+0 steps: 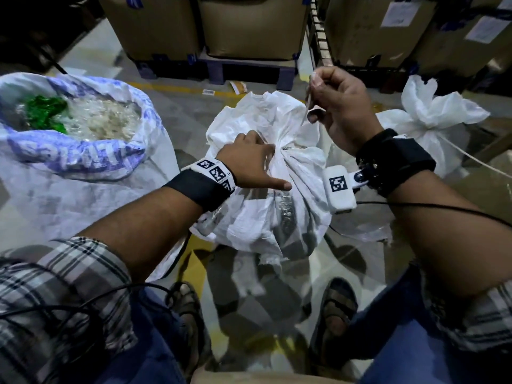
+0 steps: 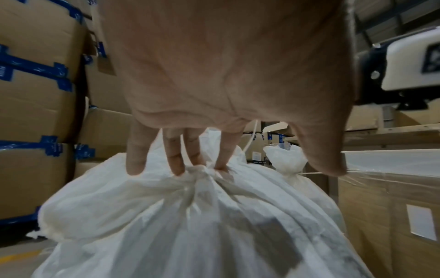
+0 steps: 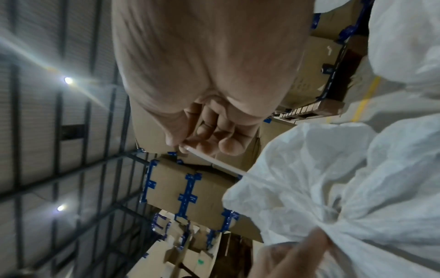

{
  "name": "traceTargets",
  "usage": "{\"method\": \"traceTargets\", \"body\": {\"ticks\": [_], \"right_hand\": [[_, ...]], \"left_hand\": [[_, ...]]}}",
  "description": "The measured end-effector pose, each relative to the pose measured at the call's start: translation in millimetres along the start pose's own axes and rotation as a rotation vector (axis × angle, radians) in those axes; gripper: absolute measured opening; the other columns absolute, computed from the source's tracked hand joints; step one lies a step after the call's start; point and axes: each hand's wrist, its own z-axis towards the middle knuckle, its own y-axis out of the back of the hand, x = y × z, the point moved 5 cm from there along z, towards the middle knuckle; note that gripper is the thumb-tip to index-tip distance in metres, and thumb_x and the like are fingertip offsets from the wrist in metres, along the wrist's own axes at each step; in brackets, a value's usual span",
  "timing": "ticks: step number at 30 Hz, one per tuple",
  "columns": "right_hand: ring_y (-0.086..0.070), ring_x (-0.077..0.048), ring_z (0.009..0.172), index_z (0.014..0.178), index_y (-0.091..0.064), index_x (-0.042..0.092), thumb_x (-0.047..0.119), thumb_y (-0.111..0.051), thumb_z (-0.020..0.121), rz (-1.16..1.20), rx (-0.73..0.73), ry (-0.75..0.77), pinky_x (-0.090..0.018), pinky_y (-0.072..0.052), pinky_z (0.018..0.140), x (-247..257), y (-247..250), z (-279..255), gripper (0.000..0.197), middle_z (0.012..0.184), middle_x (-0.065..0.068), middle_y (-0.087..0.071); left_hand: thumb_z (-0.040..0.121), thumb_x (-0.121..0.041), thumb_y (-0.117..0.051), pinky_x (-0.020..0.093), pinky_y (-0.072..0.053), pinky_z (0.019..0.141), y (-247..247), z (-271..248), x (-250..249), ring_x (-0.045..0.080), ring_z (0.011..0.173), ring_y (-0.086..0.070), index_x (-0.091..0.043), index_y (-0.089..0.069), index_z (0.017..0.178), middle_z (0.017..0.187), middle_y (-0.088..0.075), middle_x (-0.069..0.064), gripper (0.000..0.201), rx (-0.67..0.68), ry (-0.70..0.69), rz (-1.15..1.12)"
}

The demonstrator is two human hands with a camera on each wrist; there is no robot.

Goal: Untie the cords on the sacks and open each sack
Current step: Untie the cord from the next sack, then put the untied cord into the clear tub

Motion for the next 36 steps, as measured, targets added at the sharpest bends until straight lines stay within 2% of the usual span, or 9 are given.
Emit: {"method": "traceTargets", "body": {"ticks": [6, 13, 20, 23, 25, 27, 30, 34, 36], "right_hand": [[-0.051, -0.020, 0.062, 0.095, -0.052, 0.009, 0.006, -0.053, 0.101, 0.035, 0.009, -0.074, -0.029, -0.040, 0.052, -13.9, -6.8, -8.0, 0.007, 0.081, -0.007, -0.057], [-0.060, -0.022, 0.066, 0.096, -0.051, 0.008, 0.006, -0.053, 0.101, 0.073, -0.001, -0.106, -0.030, -0.045, 0.055, -27.2, -14.3, -8.2, 0.006, 0.083, -0.009, -0.056], [-0.062, -0.016, 0.085, 0.107, -0.057, 0.009, 0.005, -0.062, 0.094, -0.481, -0.029, -0.033, -0.026, -0.052, 0.072, -33.3, -4.6, -16.7, 0.014, 0.099, -0.009, -0.063], [-0.061, -0.020, 0.088, 0.109, -0.059, 0.004, 0.002, -0.066, 0.090, -0.613, 0.028, -0.120, -0.035, -0.054, 0.086, -51.0, -0.4, -25.0, 0.021, 0.106, -0.016, -0.066], [-0.065, -0.026, 0.092, 0.110, -0.064, 0.003, 0.005, -0.068, 0.089, -0.698, 0.081, -0.110, -0.038, -0.054, 0.091, -58.7, -2.2, -32.8, 0.021, 0.103, -0.015, -0.069], [-0.069, -0.022, 0.089, 0.101, -0.069, 0.008, 0.017, -0.072, 0.089, -0.757, 0.071, -0.079, -0.033, -0.055, 0.083, -59.4, -1.9, -36.0, 0.015, 0.095, -0.009, -0.072], [-0.063, -0.014, 0.070, 0.087, -0.069, 0.007, 0.022, -0.076, 0.088, -0.739, -0.003, -0.090, -0.028, -0.049, 0.066, -54.0, 4.3, -30.2, 0.017, 0.078, -0.005, -0.070], [-0.061, -0.018, 0.061, 0.086, -0.066, 0.007, 0.012, -0.071, 0.091, -0.537, -0.085, -0.069, -0.021, -0.046, 0.053, -35.8, 13.4, -24.2, 0.009, 0.070, -0.009, -0.065], [-0.061, -0.017, 0.059, 0.088, -0.066, 0.006, 0.011, -0.069, 0.092, -0.488, -0.133, -0.043, -0.018, -0.044, 0.049, -25.4, 20.2, -22.7, 0.008, 0.070, -0.009, -0.066]], "left_hand": [[0.075, -0.082, -0.059, 0.038, -0.054, 0.075, 17.2, 0.4, -17.4, 0.025, 0.085, -0.062, -0.029, -0.063, 0.076, 0.087, -0.065, 0.000, 0.052, -0.355, 0.010, -0.126], [0.084, -0.051, -0.074, 0.031, -0.048, 0.092, 14.0, 6.0, -33.6, 0.018, 0.107, -0.058, -0.023, -0.078, 0.097, 0.109, -0.062, 0.007, 0.031, -0.369, 0.039, -0.545], [0.097, -0.043, -0.060, 0.039, -0.053, 0.073, 34.3, 20.4, -11.5, 0.026, 0.081, -0.068, -0.012, -0.080, 0.086, 0.083, -0.076, 0.011, 0.039, -0.284, 0.152, -0.480], [0.099, -0.045, -0.057, 0.035, -0.053, 0.074, 39.9, 24.4, -6.2, 0.015, 0.073, -0.068, -0.014, -0.081, 0.082, 0.079, -0.077, 0.004, 0.043, -0.298, 0.176, -0.542], [0.100, -0.047, -0.055, 0.027, -0.047, 0.059, 41.9, 26.7, -6.5, 0.003, 0.054, -0.060, -0.011, -0.081, 0.081, 0.074, -0.075, 0.002, 0.048, -0.298, 0.188, -0.642], [0.101, -0.048, -0.053, 0.018, -0.038, 0.045, 41.0, 27.1, -9.4, 0.000, 0.040, -0.051, -0.008, -0.080, 0.080, 0.072, -0.075, 0.003, 0.053, -0.271, 0.187, -0.778], [0.101, -0.055, -0.046, 0.010, -0.036, 0.037, 41.8, 22.3, -14.9, 0.000, 0.047, -0.059, -0.013, -0.079, 0.079, 0.072, -0.077, 0.003, 0.058, -0.251, 0.181, -0.944], [0.090, -0.080, -0.034, 0.025, -0.049, 0.057, 48.8, 18.5, -19.2, 0.008, 0.077, -0.073, -0.021, -0.076, 0.092, 0.081, -0.076, -0.005, 0.073, -0.202, 0.218, -0.871], [0.090, -0.075, -0.041, 0.032, -0.053, 0.065, 51.4, 17.6, -17.0, 0.012, 0.075, -0.069, -0.017, -0.075, 0.092, 0.083, -0.076, -0.005, 0.067, -0.204, 0.195, -0.684]]}}
